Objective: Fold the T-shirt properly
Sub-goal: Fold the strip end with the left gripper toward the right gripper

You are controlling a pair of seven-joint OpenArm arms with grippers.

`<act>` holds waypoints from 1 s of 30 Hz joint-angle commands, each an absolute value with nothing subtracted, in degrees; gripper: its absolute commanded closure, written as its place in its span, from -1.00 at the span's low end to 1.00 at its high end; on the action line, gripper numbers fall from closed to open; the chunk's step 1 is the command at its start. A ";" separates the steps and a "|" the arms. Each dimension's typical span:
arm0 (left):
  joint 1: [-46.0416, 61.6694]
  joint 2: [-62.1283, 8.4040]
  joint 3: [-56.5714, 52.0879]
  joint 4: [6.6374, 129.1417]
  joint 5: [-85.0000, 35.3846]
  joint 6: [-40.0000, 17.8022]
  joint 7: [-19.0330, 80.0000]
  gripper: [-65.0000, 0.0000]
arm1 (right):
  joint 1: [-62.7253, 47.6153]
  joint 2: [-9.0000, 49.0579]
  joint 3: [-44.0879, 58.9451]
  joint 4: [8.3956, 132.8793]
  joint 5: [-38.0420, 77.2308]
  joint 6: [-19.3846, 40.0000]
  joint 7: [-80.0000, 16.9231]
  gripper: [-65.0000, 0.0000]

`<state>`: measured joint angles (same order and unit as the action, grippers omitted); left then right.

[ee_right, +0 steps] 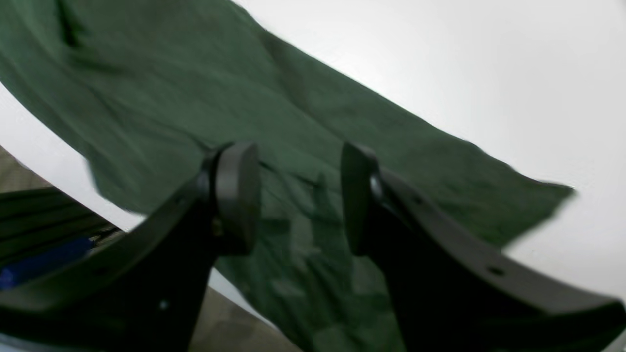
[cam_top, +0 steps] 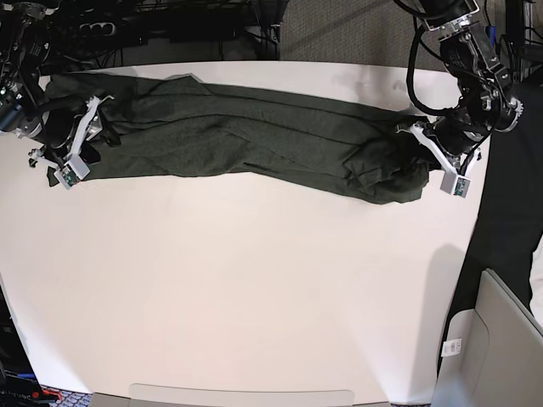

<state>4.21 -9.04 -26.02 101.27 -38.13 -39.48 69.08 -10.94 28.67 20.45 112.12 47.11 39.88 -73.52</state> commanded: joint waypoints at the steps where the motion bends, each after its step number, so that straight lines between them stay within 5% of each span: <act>1: 2.68 -9.63 -26.51 102.20 -39.16 -40.00 68.35 0.76 | -10.59 29.76 20.97 113.10 47.87 40.00 -72.75 0.16; 9: 2.42 -8.84 -26.42 106.42 -39.52 -40.00 68.62 0.76 | -10.59 29.76 20.97 113.01 47.87 40.00 -72.75 0.16; 23: 2.51 7.43 -24.31 112.04 -39.60 -40.00 75.74 0.76 | -10.24 29.32 20.97 112.92 47.78 40.00 -72.66 0.16; 30: 2.51 9.00 -16.31 112.04 -39.60 -40.00 75.74 0.76 | -10.15 29.23 20.97 112.84 47.78 40.00 -72.57 0.16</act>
<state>3.20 8.99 -16.64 110.91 -38.11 -39.46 75.83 -10.79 28.36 20.45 112.12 46.89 39.88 -73.49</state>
